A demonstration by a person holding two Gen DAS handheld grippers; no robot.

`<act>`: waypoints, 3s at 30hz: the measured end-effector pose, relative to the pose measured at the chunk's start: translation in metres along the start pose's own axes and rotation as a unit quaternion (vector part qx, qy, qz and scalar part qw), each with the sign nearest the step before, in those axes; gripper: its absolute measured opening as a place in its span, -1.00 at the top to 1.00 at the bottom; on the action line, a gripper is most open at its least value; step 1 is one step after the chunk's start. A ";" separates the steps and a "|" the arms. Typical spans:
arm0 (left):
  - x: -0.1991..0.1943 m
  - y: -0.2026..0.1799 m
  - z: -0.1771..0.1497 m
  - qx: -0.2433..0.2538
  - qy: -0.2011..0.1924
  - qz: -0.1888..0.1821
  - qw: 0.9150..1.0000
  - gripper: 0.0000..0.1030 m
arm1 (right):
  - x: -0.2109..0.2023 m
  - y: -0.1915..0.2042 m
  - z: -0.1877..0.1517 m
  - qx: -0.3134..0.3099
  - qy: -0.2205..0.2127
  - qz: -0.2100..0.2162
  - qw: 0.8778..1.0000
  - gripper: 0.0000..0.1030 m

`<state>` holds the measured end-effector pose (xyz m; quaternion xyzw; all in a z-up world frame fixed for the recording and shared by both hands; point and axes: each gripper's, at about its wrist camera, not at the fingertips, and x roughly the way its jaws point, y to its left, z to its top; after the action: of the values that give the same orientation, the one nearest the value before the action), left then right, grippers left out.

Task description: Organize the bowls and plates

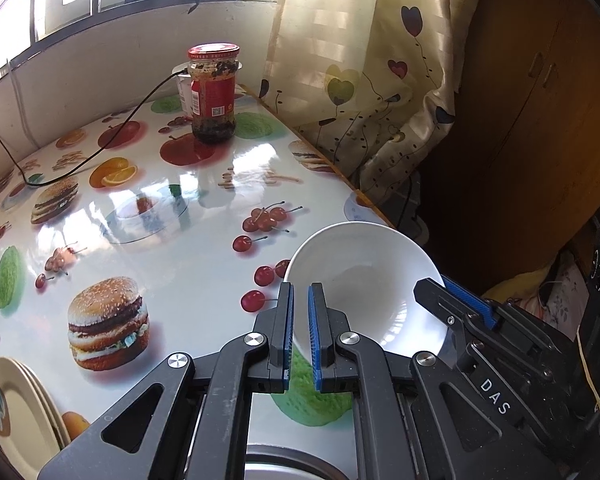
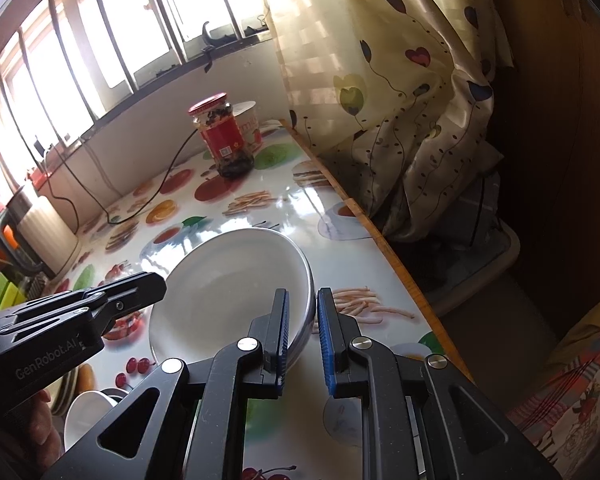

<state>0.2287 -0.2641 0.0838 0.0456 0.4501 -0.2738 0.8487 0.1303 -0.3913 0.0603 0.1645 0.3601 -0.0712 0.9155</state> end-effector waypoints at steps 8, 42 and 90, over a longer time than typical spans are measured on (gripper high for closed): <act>0.000 -0.002 0.000 0.005 0.002 0.000 1.000 0.74 | -0.001 0.000 0.001 0.001 0.000 0.001 1.000 0.71; 0.013 0.004 -0.003 -0.022 0.020 0.012 0.999 0.87 | 0.000 -0.001 0.000 0.002 -0.001 0.001 1.000 0.71; -0.024 0.006 -0.011 -0.034 -0.016 -0.001 0.999 0.88 | -0.029 0.011 -0.003 0.003 -0.018 -0.009 1.000 0.73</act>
<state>0.2135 -0.2454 0.0952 0.0124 0.4457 -0.2596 0.8566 0.1102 -0.3795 0.0811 0.1628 0.3453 -0.0834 0.9205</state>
